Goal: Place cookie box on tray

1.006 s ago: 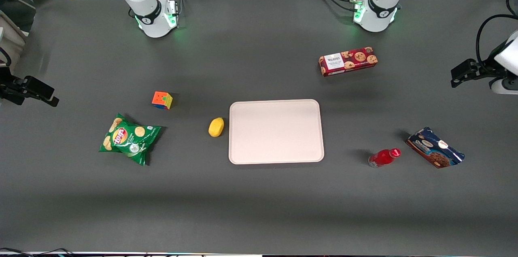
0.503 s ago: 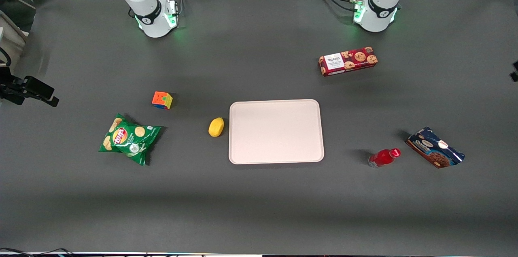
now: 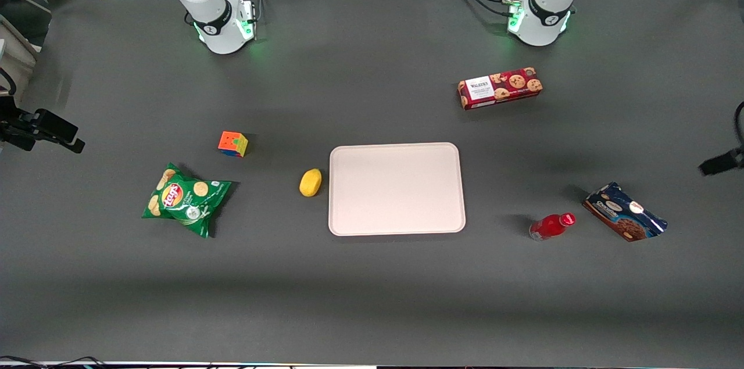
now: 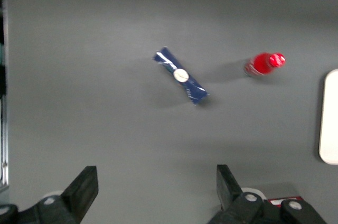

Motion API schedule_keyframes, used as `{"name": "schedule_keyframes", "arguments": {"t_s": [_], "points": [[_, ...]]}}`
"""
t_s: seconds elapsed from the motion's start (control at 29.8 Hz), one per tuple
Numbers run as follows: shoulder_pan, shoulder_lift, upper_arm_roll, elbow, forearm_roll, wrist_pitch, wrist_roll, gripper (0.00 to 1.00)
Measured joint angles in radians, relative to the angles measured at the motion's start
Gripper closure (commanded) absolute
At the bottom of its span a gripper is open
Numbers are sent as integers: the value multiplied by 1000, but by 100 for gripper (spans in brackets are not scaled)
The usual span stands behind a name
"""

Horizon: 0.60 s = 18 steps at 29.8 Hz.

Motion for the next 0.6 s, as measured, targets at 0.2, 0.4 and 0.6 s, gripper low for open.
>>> {"name": "schedule_keyframes", "arguments": {"t_s": [0.2,0.4,0.6], "points": [[-3,116,-3,-34,0,108,-20,0],[-3,257,-3,-75,0,303,-62,0],[-2,297,-3,-144,0,479,-107,0]]}}
